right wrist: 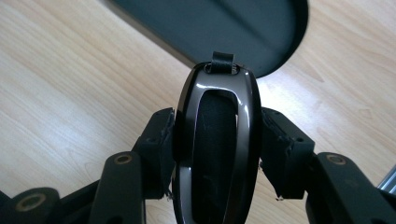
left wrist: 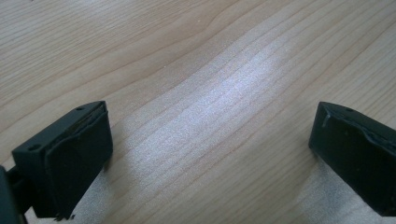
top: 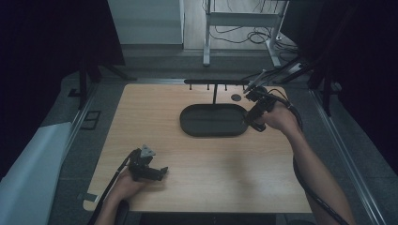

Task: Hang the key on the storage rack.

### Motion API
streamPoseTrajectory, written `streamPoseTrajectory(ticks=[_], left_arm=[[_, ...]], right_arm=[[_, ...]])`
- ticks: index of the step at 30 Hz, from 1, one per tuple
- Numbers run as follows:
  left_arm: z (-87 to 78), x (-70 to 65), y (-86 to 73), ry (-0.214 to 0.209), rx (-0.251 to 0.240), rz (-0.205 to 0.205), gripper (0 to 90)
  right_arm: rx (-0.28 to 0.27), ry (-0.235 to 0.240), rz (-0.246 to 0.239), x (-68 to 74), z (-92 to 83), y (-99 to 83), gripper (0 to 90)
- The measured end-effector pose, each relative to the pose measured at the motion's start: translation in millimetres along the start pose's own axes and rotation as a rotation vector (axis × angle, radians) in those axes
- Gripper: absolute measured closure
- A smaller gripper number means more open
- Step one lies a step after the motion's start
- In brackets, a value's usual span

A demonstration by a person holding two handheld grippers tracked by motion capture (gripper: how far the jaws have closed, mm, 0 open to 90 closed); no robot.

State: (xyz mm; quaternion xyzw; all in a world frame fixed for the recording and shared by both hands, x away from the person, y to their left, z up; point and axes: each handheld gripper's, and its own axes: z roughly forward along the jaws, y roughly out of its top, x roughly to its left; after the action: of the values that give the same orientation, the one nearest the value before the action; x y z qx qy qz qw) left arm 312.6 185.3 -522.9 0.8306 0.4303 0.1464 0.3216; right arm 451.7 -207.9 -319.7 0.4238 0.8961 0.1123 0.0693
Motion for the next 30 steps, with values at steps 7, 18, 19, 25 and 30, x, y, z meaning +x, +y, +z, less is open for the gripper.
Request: streamPoseTrajectory(ticks=[7,18,19,25,30], left_arm=[[0.0,0.0,0.0,0.000,0.000,0.000,0.0],[0.1,0.1,-0.1,0.001,0.000,0.002,0.0],[0.1,0.0,-0.1,0.000,0.000,0.001,0.0],[0.0,-0.1,-0.1,0.001,0.000,0.000,0.0],[0.0,-0.3,-0.2,0.001,-0.001,-0.003,0.0]], right_arm=[[-0.010,-0.015,0.039,-12.1,-10.8,10.8,48.6],[-0.024,-0.025,0.088,-28.6,-20.3,31.8,48.6],[-0.024,-0.028,0.095,-29.9,-21.3,33.9,48.6],[-0.034,-0.032,0.124,-35.4,-25.5,47.1,48.6],[-0.041,-0.043,0.139,-38.8,-29.0,57.5,48.6]])
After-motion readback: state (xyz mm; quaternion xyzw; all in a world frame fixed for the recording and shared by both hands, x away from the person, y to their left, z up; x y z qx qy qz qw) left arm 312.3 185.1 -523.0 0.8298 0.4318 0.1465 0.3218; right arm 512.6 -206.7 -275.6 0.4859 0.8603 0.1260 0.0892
